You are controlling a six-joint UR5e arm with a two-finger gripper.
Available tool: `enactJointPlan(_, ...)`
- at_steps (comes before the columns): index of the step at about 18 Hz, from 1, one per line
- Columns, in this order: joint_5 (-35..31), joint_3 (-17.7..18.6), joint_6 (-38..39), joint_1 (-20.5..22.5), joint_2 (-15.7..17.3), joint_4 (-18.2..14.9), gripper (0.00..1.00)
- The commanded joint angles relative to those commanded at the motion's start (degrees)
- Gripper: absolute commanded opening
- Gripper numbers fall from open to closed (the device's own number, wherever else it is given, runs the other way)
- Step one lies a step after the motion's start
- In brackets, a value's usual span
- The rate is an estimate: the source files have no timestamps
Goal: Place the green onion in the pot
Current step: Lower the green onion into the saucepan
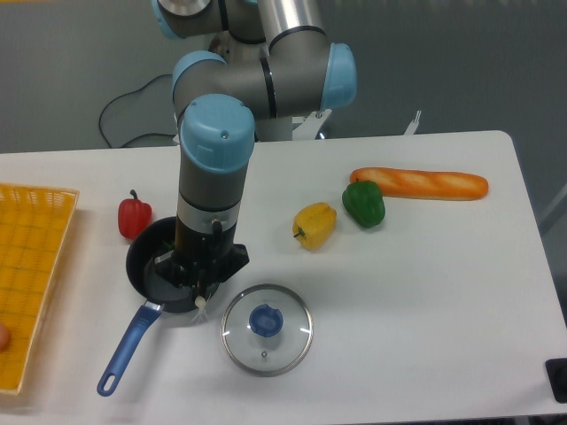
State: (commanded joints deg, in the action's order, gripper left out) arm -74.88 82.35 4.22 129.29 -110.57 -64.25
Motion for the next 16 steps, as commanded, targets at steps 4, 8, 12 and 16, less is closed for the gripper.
enactJointPlan(4, -0.1, 0.1, 0.0, 0.0, -0.4, 0.0, 0.19)
enactJointPlan(8, -0.1, 0.1, 0.0, -0.8, -1.1, 0.1, 0.19)
enactJointPlan(12, -0.1, 0.2, 0.0, -1.0, -1.7, 0.0, 0.19)
enactJointPlan(16, -0.1, 0.1, -0.1, -1.2, -1.9, 0.1, 0.19)
